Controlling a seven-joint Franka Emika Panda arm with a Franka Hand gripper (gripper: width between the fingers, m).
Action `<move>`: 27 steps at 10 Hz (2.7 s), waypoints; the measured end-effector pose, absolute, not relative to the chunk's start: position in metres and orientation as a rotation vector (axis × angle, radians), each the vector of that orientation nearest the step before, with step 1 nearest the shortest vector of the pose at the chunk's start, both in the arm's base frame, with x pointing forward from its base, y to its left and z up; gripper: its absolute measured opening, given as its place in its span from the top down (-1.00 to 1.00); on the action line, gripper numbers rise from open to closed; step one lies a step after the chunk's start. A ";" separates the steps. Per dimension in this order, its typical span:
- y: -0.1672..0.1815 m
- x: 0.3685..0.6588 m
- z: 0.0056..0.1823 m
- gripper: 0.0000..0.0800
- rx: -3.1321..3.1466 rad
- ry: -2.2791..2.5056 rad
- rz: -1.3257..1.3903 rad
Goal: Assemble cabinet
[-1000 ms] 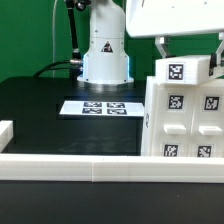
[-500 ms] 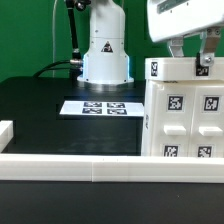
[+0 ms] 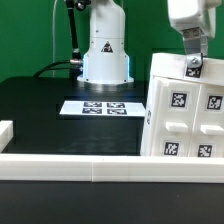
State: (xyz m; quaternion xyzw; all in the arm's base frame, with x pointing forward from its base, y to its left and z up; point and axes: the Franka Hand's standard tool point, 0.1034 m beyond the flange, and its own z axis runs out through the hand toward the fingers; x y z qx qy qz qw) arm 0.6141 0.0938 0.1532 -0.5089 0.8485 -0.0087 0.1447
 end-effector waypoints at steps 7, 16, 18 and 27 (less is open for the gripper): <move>0.097 0.617 0.167 -0.99 -1.485 2.386 -0.007; 0.099 0.627 0.182 -0.99 -2.211 1.779 -0.086; 0.101 0.631 0.182 -0.99 -2.463 1.452 -0.117; 0.095 0.629 0.180 -0.99 -3.015 0.029 -0.290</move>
Offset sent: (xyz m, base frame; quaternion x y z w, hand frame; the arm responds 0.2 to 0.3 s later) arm 0.0000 0.0000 0.0000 0.0000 0.0000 0.0000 1.0000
